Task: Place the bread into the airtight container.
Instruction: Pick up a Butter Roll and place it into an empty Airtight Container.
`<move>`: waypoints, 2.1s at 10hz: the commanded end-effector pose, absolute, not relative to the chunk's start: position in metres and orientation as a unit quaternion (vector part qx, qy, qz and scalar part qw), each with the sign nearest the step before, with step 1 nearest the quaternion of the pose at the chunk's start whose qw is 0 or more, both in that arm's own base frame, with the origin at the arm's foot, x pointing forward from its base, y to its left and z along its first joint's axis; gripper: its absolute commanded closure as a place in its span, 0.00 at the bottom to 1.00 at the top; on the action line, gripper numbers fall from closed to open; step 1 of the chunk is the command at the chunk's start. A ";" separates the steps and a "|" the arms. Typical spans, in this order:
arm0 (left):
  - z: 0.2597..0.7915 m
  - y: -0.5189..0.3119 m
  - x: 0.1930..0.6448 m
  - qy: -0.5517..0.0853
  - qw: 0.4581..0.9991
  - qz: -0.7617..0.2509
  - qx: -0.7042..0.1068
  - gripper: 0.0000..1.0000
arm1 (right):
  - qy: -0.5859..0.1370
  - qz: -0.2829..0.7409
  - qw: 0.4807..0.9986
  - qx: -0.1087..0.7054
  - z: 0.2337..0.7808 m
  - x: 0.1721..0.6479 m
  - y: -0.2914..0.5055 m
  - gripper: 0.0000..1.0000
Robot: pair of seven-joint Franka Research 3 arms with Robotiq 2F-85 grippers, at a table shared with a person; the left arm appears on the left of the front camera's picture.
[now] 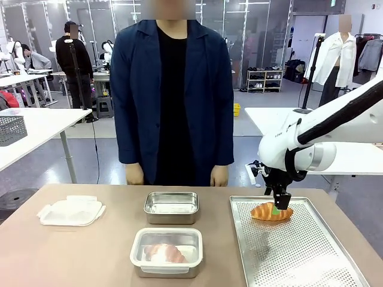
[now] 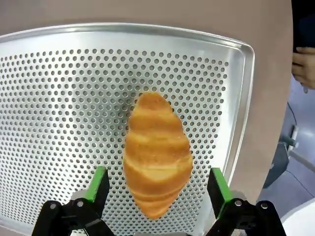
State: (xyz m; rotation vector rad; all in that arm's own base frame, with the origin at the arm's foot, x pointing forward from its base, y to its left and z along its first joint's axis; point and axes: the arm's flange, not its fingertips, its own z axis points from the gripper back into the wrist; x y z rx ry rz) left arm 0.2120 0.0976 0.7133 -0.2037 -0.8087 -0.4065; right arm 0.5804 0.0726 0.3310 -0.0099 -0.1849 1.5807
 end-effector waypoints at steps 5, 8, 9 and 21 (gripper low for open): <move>0.716 0.097 0.212 -0.387 0.895 -0.200 -0.095 0.00 | -0.027 0.688 0.725 0.018 0.307 0.607 0.075 0.00; 0.716 0.097 0.212 -0.387 0.895 -0.200 -0.095 0.00 | -0.019 0.691 0.722 0.022 0.300 0.608 0.077 0.19; 0.716 0.097 0.212 -0.387 0.895 -0.200 -0.095 0.00 | -0.010 0.688 0.725 0.018 0.300 0.609 0.076 0.30; 0.716 0.097 0.212 -0.387 0.895 -0.200 -0.095 0.00 | -0.038 0.676 0.735 -0.018 0.453 0.577 0.219 0.45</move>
